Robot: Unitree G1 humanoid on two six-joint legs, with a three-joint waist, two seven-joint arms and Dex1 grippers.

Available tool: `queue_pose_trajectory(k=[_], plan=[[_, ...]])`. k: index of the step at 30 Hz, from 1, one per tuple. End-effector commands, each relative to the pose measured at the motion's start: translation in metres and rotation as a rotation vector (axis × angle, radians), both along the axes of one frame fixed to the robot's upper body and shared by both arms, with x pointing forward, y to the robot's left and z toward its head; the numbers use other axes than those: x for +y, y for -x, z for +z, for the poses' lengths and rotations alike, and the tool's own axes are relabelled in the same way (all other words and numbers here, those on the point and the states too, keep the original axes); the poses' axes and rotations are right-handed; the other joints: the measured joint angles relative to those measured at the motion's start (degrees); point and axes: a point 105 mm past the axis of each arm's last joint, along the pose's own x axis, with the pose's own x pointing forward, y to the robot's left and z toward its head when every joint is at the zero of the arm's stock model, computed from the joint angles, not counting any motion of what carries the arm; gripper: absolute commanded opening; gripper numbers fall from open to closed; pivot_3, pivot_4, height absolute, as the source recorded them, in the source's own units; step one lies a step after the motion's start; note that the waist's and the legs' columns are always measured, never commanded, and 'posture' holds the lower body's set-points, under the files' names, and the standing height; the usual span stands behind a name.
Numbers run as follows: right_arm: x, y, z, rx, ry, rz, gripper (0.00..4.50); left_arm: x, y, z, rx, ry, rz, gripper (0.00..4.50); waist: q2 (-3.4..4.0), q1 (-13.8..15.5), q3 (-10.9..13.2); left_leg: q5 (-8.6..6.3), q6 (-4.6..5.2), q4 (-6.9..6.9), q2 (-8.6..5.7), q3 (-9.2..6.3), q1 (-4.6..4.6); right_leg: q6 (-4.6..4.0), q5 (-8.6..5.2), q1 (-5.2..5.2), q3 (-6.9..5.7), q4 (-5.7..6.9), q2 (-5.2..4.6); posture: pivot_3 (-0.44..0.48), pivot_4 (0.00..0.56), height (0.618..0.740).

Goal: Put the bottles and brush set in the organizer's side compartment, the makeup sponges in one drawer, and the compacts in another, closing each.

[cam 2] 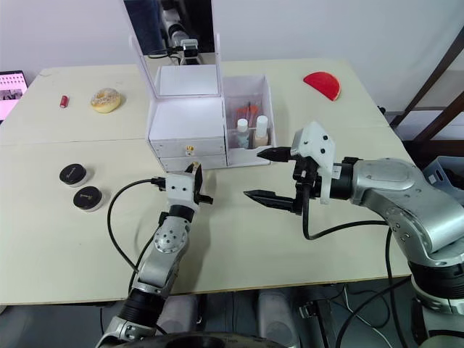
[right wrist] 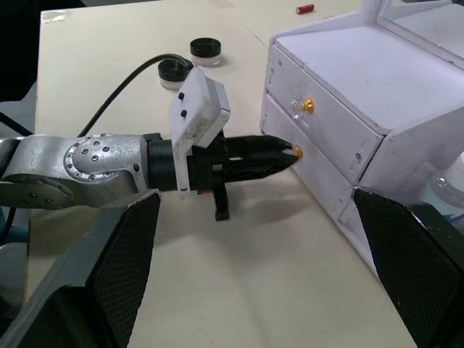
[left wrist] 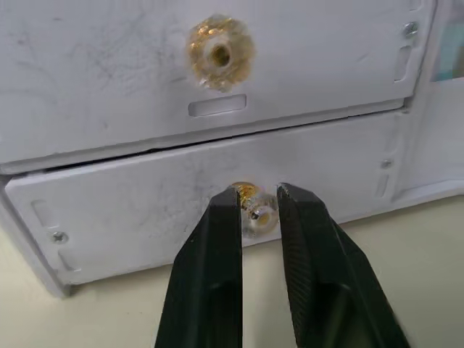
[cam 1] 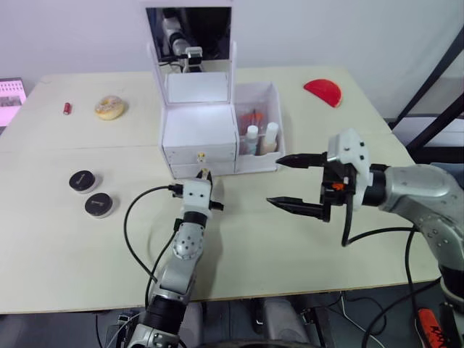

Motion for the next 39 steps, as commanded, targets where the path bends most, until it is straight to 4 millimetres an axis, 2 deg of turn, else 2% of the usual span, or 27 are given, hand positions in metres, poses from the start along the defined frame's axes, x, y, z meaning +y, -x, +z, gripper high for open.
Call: queue_pose_trajectory(k=[1,5,9,17,23,30,34,36,39], plan=[[0.004,0.004,0.006,-0.031,-0.007,0.019,4.50,-0.004,-0.001,0.015,-0.058,0.029,-0.007,0.22,0.00,0.0,0.0,0.00,0.00,0.00,0.00,0.00,0.00,0.00,0.00,0.00,0.00,0.00,0.00,0.000,0.150,0.739],[0.004,0.005,0.006,-0.031,-0.010,0.021,4.50,-0.004,0.001,0.016,-0.057,0.027,-0.016,0.22,0.00,0.0,0.0,0.00,0.00,0.01,0.00,0.00,0.01,0.00,0.00,0.00,0.00,0.01,0.00,0.000,0.150,0.739],[0.005,0.006,0.006,-0.032,-0.011,0.022,4.50,-0.008,0.013,0.017,-0.053,0.025,-0.090,0.22,0.00,0.0,0.0,0.00,0.00,0.00,0.00,0.01,-0.01,0.00,0.00,0.00,0.00,-0.01,0.00,0.000,0.150,0.739],[0.004,0.005,0.006,-0.031,-0.008,0.024,4.50,-0.005,0.062,0.018,-0.039,-0.070,-0.302,0.22,0.05,-0.1,0.0,-0.06,0.10,-0.06,0.02,0.02,-0.02,0.03,-0.04,-0.06,0.02,-0.06,0.00,0.000,0.150,0.739],[0.005,0.001,0.005,-0.034,-0.006,0.031,4.50,0.017,0.091,0.018,0.002,-0.109,-0.347,0.22,0.07,-0.2,0.0,-0.07,0.09,-0.04,0.04,0.07,0.00,0.24,-0.18,-0.10,0.02,-0.07,-0.05,0.000,0.150,0.739],[0.006,0.000,0.004,-0.036,-0.006,0.035,4.50,0.029,0.102,0.014,0.037,-0.117,-0.337,0.22,0.07,-0.3,0.0,-0.07,0.09,-0.05,0.04,0.10,-0.03,0.25,-0.19,-0.14,0.02,-0.10,-0.07,0.000,0.150,0.739],[0.006,-0.001,0.004,-0.035,-0.007,0.036,4.50,0.024,0.093,0.018,0.018,-0.084,-0.329,0.22,0.07,-0.1,0.0,-0.07,0.09,-0.06,0.03,0.10,-0.06,0.25,-0.19,-0.15,0.02,-0.12,-0.07,0.000,0.150,0.739],[0.006,-0.001,0.005,-0.036,-0.006,0.035,4.50,0.020,0.088,0.018,0.012,-0.069,-0.326,0.75,0.07,-0.1,0.0,-0.07,0.09,-0.05,0.03,0.10,-0.07,0.25,-0.18,-0.15,0.02,-0.11,-0.07,0.000,0.150,0.739],[0.006,-0.002,0.005,-0.039,-0.002,0.031,4.50,0.017,0.082,0.016,0.010,-0.074,-0.316,2.12,0.07,-0.2,0.0,-0.07,0.09,-0.04,0.03,0.10,-0.06,0.25,-0.18,-0.14,0.02,-0.11,-0.06,0.000,0.150,0.739]])
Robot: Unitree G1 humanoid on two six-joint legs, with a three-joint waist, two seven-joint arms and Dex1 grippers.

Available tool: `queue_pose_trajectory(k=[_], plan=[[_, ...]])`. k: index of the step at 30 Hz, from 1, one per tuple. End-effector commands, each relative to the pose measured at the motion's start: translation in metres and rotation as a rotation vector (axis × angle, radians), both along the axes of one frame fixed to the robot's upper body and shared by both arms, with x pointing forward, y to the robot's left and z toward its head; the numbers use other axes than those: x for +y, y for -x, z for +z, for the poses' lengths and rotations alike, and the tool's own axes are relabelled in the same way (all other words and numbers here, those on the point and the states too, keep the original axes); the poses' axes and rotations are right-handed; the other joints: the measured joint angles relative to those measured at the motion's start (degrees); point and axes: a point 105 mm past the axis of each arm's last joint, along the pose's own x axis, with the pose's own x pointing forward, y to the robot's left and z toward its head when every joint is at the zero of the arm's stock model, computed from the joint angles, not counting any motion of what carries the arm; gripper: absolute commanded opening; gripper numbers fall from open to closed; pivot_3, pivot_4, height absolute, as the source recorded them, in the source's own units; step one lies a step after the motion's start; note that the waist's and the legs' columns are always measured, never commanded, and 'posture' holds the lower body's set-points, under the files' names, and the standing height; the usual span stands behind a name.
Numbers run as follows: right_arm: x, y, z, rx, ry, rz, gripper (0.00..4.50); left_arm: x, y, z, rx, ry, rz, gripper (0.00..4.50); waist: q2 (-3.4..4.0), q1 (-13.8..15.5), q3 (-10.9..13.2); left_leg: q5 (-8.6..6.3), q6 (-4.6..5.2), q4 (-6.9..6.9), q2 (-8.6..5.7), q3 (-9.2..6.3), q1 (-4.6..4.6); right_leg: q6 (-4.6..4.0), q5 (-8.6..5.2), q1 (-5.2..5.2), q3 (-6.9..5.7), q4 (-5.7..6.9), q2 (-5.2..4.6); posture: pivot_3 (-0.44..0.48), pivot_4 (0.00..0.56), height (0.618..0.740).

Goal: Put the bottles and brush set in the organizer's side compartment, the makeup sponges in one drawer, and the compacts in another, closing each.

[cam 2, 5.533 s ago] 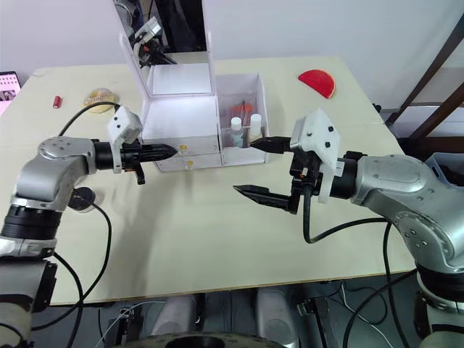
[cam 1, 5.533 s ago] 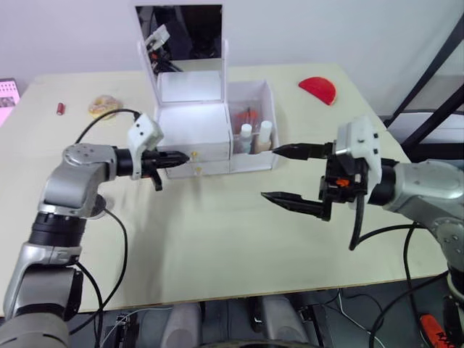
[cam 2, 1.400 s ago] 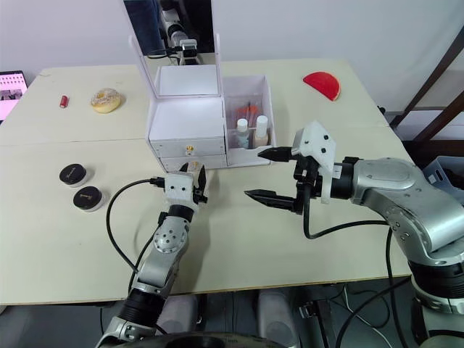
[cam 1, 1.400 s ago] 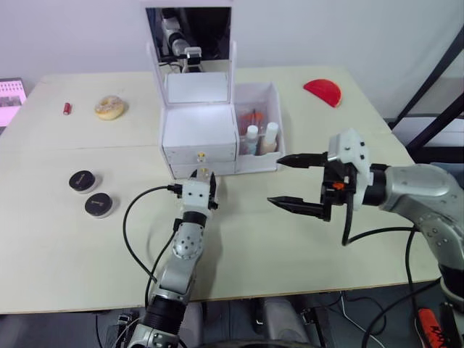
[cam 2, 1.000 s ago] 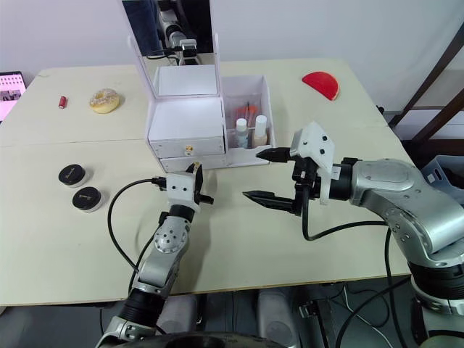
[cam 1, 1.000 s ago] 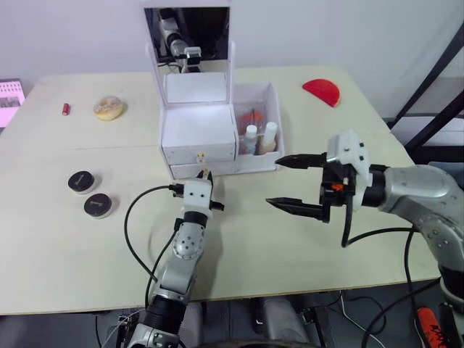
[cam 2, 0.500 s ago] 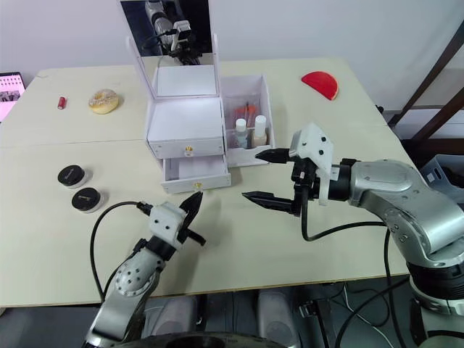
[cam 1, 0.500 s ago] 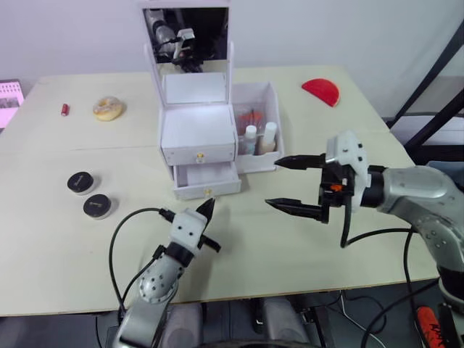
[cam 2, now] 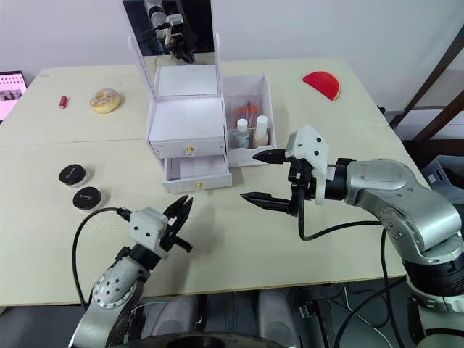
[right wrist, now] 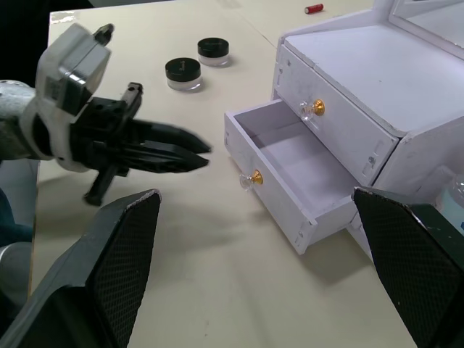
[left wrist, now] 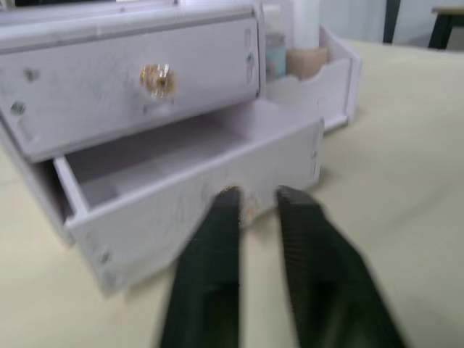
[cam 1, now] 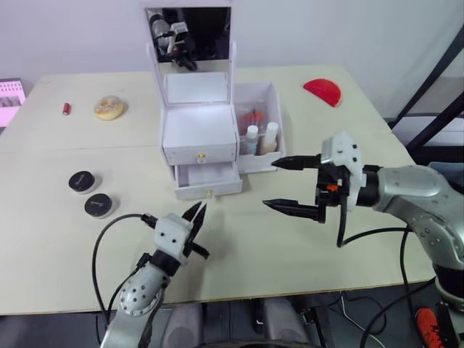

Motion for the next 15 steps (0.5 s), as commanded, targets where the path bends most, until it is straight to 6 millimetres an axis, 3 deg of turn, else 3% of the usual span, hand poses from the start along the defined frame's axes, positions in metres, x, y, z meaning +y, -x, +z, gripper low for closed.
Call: queue_pose_trajectory(k=[1,4,15], plan=[[0.001,0.000,0.010,-0.048,-0.005,0.005,4.50,-0.003,-0.003,0.001,-0.017,-0.011,0.016,2.66,0.01,-0.2,0.0,0.00,0.00,-0.01,0.00,0.01,0.01,0.00,0.00,0.00,0.00,0.00,0.00,0.000,0.150,0.739],[0.000,0.001,0.011,-0.047,-0.004,0.005,4.50,-0.005,-0.007,-0.002,-0.014,-0.023,0.028,4.22,0.01,-0.1,0.0,-0.01,0.02,-0.04,0.01,-0.01,0.02,0.00,0.01,-0.01,0.00,0.02,0.03,0.000,0.150,0.739],[-0.001,0.001,0.011,-0.044,0.003,-0.004,4.50,-0.010,-0.018,-0.012,-0.002,-0.050,0.078,4.22,0.01,0.0,0.0,-0.01,0.02,-0.01,0.00,-0.01,0.01,-0.01,0.01,0.00,0.00,0.03,0.03,0.000,0.150,0.739]])
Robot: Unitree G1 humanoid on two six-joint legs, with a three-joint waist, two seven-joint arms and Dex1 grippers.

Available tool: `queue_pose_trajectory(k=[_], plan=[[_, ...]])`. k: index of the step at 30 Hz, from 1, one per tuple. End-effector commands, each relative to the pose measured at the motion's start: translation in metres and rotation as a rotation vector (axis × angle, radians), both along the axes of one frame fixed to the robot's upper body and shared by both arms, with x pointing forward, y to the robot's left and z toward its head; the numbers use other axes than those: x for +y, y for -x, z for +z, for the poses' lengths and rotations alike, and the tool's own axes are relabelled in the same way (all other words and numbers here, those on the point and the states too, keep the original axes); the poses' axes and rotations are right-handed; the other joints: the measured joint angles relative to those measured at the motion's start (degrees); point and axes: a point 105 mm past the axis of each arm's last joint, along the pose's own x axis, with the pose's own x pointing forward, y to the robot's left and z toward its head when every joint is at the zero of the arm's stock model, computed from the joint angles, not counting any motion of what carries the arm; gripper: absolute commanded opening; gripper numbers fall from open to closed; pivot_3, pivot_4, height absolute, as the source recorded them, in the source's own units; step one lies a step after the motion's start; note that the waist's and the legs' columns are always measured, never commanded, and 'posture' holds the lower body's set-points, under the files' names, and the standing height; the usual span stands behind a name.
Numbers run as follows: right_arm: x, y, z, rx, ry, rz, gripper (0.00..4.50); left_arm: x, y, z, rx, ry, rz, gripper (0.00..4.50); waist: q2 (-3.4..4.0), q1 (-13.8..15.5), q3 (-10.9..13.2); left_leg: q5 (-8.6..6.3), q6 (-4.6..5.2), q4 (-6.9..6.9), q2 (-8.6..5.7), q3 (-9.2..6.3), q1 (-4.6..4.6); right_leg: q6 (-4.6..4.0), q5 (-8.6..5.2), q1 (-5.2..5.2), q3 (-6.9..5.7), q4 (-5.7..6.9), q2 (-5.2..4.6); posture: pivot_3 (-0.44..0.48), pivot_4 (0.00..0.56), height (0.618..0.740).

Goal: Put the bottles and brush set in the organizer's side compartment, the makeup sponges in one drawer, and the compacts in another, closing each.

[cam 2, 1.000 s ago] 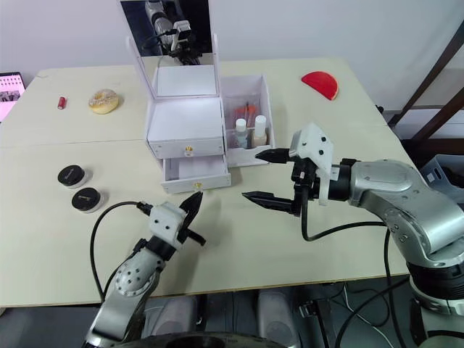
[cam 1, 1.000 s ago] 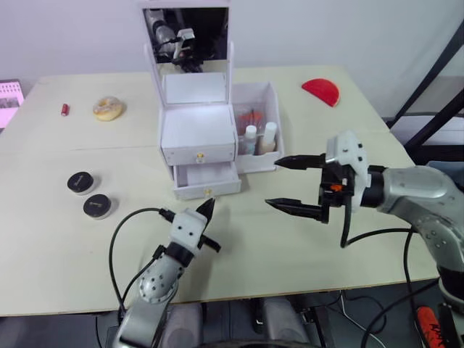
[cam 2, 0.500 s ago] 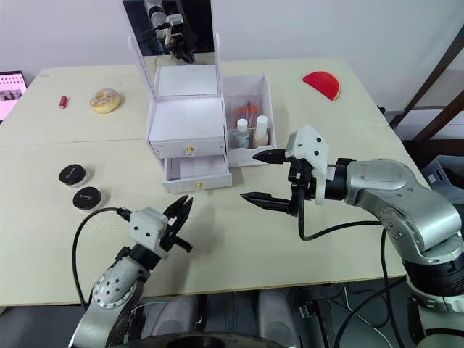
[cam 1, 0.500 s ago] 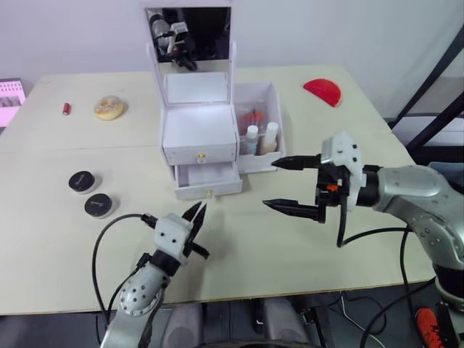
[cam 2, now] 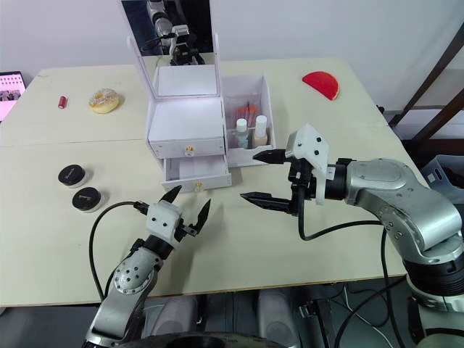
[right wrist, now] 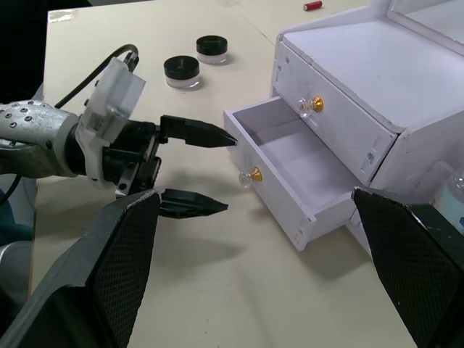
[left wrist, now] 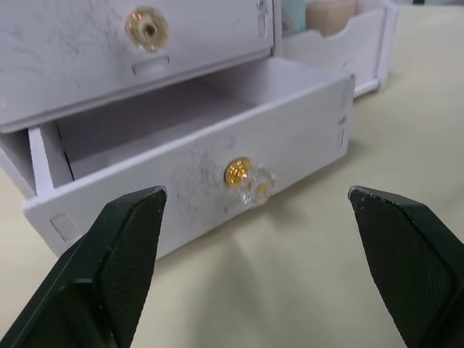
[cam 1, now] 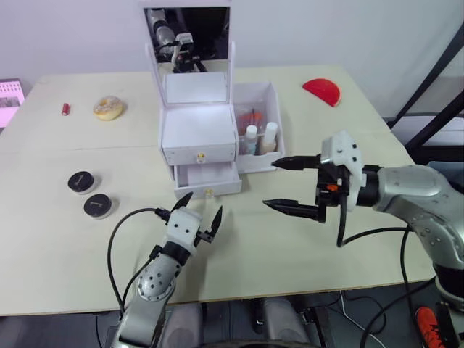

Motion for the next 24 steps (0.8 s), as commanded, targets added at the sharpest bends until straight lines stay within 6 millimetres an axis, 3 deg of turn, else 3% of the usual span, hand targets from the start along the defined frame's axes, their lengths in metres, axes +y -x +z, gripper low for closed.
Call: queue_pose_trajectory(k=[1,11,24], plan=[[0.000,0.002,0.012,-0.051,-0.002,0.005,4.50,-0.007,-0.002,0.010,-0.036,0.026,0.005,4.22,0.00,0.0,0.0,0.00,0.00,0.00,0.00,0.00,0.00,0.00,0.00,0.00,0.00,0.00,0.00,0.000,0.150,0.739],[-0.010,-0.001,0.018,-0.047,0.038,0.028,4.50,-0.027,0.007,0.005,-0.023,0.063,0.078,4.22,0.00,-0.1,0.0,0.00,0.01,0.00,-0.01,0.00,0.00,0.00,0.00,0.00,0.01,0.00,0.00,0.000,0.150,0.739],[-0.009,-0.006,0.018,-0.043,0.052,0.054,4.50,-0.020,-0.005,0.004,-0.045,0.061,0.164,4.22,0.00,0.1,0.0,-0.07,0.12,-0.02,-0.01,0.00,-0.01,-0.01,0.01,-0.01,0.00,-0.02,0.01,0.000,0.150,0.739]])
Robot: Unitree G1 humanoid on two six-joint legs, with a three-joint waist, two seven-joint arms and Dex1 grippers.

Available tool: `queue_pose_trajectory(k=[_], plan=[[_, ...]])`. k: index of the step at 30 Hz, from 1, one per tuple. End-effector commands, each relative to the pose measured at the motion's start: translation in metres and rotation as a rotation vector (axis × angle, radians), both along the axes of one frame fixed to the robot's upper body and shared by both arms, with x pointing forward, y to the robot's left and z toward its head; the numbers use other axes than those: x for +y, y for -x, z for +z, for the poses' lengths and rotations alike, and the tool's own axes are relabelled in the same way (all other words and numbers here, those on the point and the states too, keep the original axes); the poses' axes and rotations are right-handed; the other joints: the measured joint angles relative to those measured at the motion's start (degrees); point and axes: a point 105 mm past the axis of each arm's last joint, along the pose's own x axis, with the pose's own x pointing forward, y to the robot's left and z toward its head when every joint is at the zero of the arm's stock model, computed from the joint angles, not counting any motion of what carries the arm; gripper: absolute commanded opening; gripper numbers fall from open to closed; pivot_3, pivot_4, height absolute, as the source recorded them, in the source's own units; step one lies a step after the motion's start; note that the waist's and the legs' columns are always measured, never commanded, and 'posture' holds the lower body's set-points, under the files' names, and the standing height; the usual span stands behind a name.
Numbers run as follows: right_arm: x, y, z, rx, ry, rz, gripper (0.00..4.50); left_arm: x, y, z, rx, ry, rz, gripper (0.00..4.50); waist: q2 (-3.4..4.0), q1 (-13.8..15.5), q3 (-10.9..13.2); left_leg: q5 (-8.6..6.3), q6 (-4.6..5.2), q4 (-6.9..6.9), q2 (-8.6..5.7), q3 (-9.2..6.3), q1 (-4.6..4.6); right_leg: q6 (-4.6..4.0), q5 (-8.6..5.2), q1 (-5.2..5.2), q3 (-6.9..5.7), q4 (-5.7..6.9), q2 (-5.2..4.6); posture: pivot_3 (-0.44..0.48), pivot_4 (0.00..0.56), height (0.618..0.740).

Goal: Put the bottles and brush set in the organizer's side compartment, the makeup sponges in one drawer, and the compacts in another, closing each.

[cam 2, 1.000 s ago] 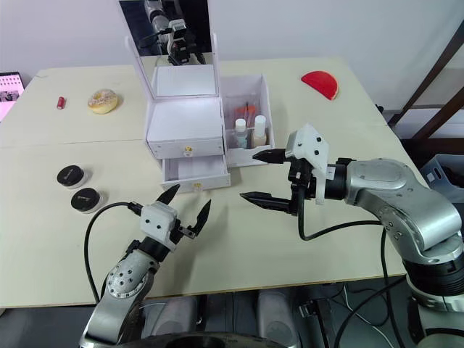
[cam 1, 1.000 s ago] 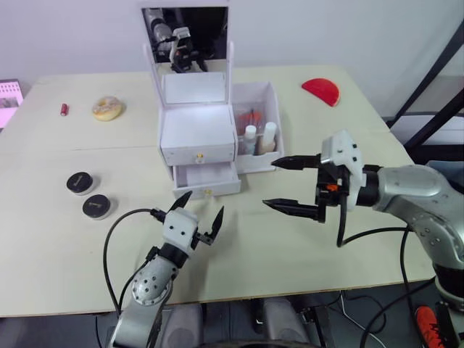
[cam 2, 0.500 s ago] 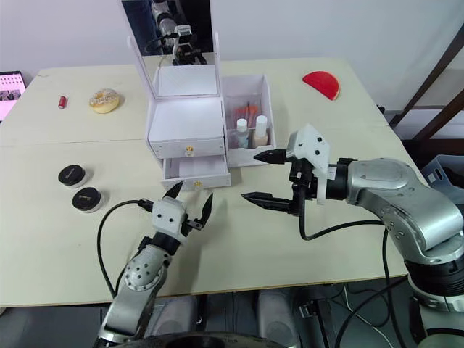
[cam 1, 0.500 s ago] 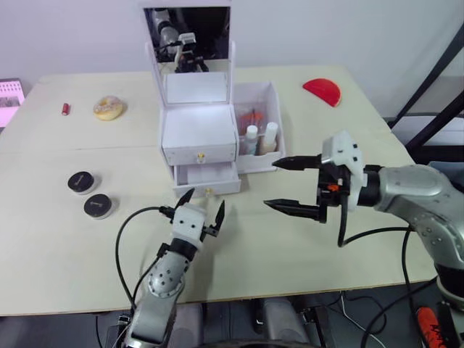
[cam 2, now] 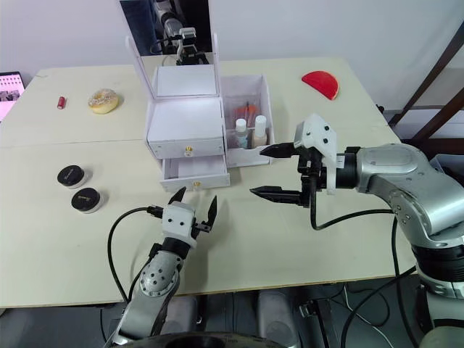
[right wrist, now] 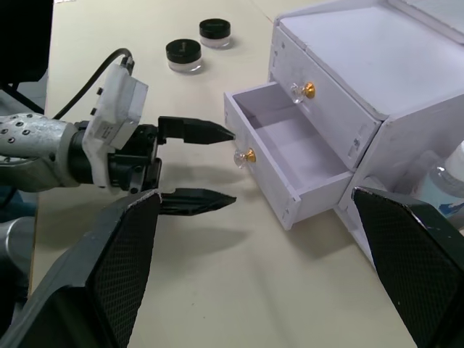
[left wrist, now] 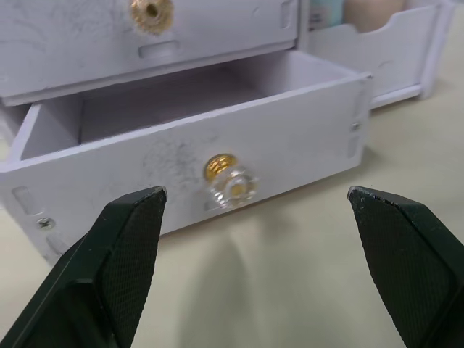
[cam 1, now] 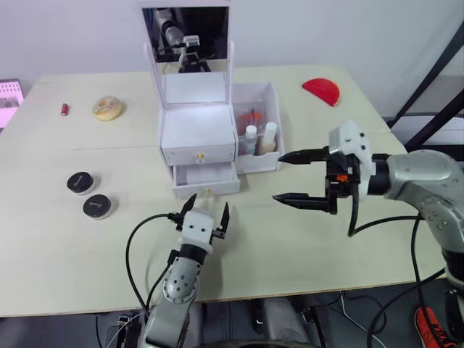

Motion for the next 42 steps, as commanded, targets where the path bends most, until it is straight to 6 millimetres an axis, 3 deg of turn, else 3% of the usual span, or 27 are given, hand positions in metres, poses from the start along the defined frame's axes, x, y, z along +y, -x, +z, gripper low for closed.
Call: queue_pose_trajectory(k=[1,2,4,10,25,29,35,42], plan=[[0.002,0.002,0.011,-0.059,-0.007,0.014,4.50,-0.002,-0.003,0.013,-0.057,0.010,-0.001,4.22,0.00,0.0,0.0,-0.01,0.02,0.00,0.00,0.00,0.00,-0.01,0.01,0.00,0.00,0.00,0.00,0.000,0.150,0.739],[0.003,0.002,0.011,-0.059,-0.008,0.013,4.50,-0.003,-0.004,0.013,-0.060,0.013,-0.002,4.22,0.00,0.0,0.0,-0.01,0.02,0.01,0.00,0.00,0.00,-0.01,0.01,0.00,0.00,0.00,0.00,0.000,0.150,0.739],[0.003,0.002,0.011,-0.059,-0.010,0.013,4.50,-0.003,-0.004,0.014,-0.063,0.017,-0.005,3.37,0.00,0.0,0.0,-0.01,0.02,0.03,0.00,0.00,0.00,-0.01,0.00,0.00,0.00,0.00,0.00,0.000,0.150,0.739],[0.004,0.003,0.010,-0.054,-0.013,0.013,4.50,-0.005,-0.005,0.018,-0.090,0.020,-0.020,0.13,0.00,0.0,0.0,-0.01,0.02,0.03,0.00,0.00,0.01,0.00,0.00,0.01,0.00,0.00,0.00,0.000,0.150,0.739],[0.007,0.003,0.007,-0.057,-0.023,0.017,4.50,0.001,-0.004,0.020,-0.110,-0.008,-0.009,0.02,0.01,0.0,0.0,-0.01,0.02,0.05,0.00,0.01,0.01,-0.01,0.01,0.01,0.01,0.03,0.00,0.000,0.150,0.739],[0.007,0.003,0.008,-0.057,-0.025,0.020,4.50,0.001,-0.004,0.019,-0.103,0.001,-0.008,1.23,0.01,0.0,0.0,-0.01,0.02,0.05,0.00,0.01,0.02,-0.01,0.01,0.01,0.01,0.03,0.00,0.000,0.150,0.739],[0.007,0.004,0.007,-0.054,-0.023,0.025,4.50,0.000,-0.008,0.016,-0.097,0.004,0.002,4.39,0.01,0.0,0.0,-0.01,0.02,0.05,0.00,0.01,0.01,-0.01,0.01,0.01,0.01,0.03,0.00,0.000,0.150,0.739],[0.007,0.003,0.007,-0.055,-0.018,0.026,4.50,-0.001,-0.017,0.013,-0.098,0.009,0.016,4.39,0.02,0.1,0.0,-0.01,0.02,0.06,0.00,0.01,0.01,-0.05,0.03,0.01,0.01,0.04,0.00,0.000,0.150,0.739]])
